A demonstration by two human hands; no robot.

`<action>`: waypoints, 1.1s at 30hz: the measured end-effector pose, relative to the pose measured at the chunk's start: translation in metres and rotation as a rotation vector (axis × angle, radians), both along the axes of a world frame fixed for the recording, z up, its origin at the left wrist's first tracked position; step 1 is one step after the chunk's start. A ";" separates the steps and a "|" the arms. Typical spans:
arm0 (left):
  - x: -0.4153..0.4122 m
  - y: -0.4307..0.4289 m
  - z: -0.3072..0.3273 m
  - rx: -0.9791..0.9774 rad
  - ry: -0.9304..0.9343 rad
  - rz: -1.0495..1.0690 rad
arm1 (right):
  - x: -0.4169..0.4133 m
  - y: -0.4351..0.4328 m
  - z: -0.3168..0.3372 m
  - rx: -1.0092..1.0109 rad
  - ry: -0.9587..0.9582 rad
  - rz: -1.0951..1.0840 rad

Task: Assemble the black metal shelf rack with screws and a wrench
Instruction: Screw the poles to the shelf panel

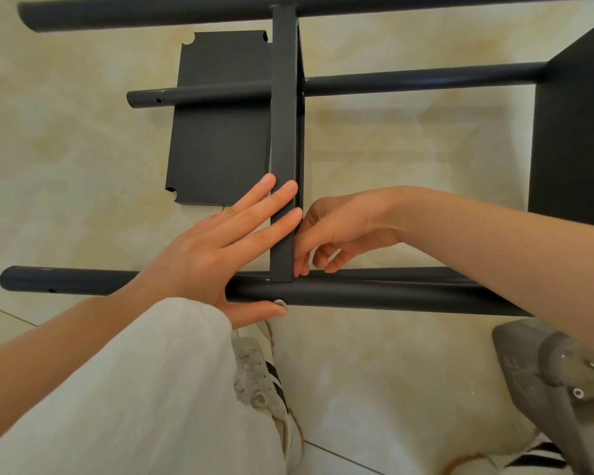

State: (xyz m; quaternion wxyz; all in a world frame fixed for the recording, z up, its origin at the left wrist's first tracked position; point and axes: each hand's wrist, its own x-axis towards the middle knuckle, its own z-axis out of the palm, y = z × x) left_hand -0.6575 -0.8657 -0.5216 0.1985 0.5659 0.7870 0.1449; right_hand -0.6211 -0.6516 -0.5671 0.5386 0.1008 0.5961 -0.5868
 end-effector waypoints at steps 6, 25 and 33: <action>0.000 0.001 0.000 0.006 -0.003 0.001 | 0.000 0.002 -0.001 -0.020 -0.003 0.014; 0.001 0.000 0.001 -0.007 0.005 0.003 | 0.003 0.000 -0.001 -0.084 0.001 -0.022; 0.000 -0.001 -0.002 -0.009 0.004 -0.007 | 0.002 0.001 0.001 -0.089 -0.022 -0.028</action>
